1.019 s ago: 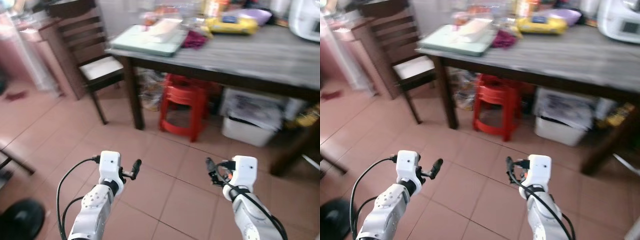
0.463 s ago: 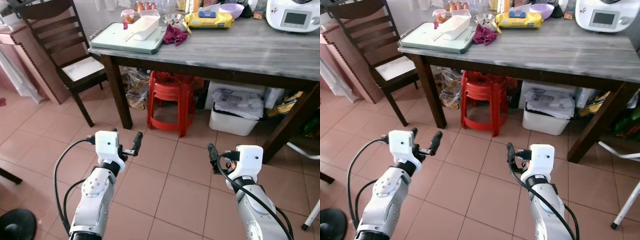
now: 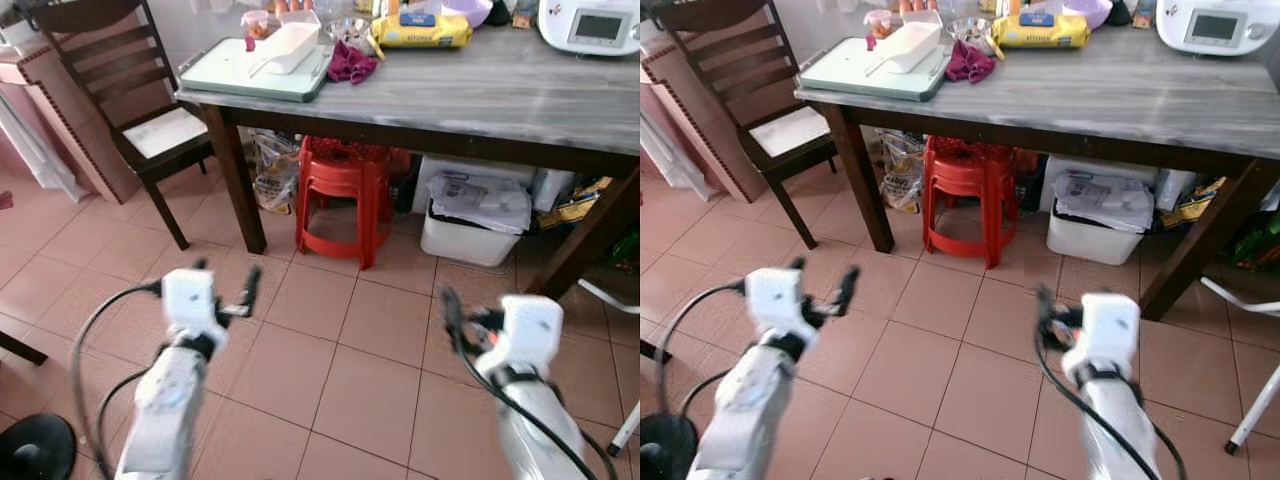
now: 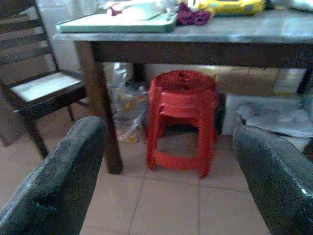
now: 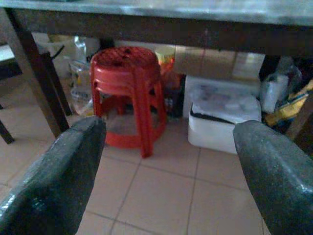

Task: Setting the table

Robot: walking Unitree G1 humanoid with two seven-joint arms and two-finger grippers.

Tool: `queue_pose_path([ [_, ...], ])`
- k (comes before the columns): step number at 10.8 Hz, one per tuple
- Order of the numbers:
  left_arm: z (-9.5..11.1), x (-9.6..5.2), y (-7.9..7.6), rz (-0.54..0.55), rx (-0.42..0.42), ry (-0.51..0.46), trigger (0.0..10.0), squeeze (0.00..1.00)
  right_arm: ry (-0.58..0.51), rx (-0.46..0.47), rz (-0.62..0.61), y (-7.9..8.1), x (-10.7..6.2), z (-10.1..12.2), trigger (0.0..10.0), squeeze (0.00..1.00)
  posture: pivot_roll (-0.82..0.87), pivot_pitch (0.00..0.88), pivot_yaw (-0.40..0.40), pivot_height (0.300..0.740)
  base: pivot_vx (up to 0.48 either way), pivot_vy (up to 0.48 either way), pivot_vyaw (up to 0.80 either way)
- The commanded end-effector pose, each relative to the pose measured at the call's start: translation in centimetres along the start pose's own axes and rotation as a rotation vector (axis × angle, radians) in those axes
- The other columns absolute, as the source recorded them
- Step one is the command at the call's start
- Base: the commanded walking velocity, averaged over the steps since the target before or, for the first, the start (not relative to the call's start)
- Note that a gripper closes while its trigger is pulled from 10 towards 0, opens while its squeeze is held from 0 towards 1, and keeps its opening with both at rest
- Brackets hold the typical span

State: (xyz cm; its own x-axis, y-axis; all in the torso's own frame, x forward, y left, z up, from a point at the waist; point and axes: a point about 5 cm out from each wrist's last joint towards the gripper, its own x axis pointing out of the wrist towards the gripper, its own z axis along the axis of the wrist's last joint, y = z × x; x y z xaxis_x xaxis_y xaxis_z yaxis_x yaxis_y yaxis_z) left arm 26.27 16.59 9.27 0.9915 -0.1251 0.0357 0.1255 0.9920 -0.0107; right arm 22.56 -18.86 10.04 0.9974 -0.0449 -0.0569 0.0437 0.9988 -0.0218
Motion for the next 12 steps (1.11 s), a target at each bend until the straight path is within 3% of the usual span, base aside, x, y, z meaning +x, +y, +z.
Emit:
queue_pose_path([
  [1,-0.1,-0.7,1.1,0.042,0.02,0.008,10.0,0.0,-0.013,0.002,-0.025,-0.4,-0.5,0.3,10.0,0.0,-0.13,0.106,0.102,0.74,0.0,0.0,0.0],
  [4,-0.2,-1.3,1.1,0.021,0.008,0.017,10.0,0.0,0.041,0.002,-0.075,-0.8,-1.7,-0.6,10.0,0.0,-0.13,0.108,0.102,0.74,0.0,0.0,0.0],
  [6,-0.6,-1.2,0.9,0.02,0.012,0.035,10.0,0.0,0.004,-0.03,-0.02,0.2,-1.5,-0.2,10.0,0.0,-0.13,0.098,0.1,0.74,0.0,0.0,0.0],
  [9,-0.8,-1.3,0.5,0.025,0.023,0.052,10.0,0.0,0.004,-0.035,-0.023,-0.2,-1.1,0.2,10.0,0.0,-0.11,0.107,0.098,0.74,0.0,0.0,0.0],
  [10,-0.6,-1.3,-0.2,0.004,0.02,0.054,10.0,0.0,0.013,-0.035,-0.03,-0.6,-1.0,0.1,10.0,0.0,-0.11,0.133,0.097,0.74,0.0,0.0,-0.8],
  [12,0.1,-0.9,-0.4,-0.038,0.004,0.049,10.0,0.0,0.002,-0.03,0.014,1.0,-0.2,0.6,10.0,0.0,-0.11,0.127,0.08,0.74,0.0,0.0,-0.8],
])
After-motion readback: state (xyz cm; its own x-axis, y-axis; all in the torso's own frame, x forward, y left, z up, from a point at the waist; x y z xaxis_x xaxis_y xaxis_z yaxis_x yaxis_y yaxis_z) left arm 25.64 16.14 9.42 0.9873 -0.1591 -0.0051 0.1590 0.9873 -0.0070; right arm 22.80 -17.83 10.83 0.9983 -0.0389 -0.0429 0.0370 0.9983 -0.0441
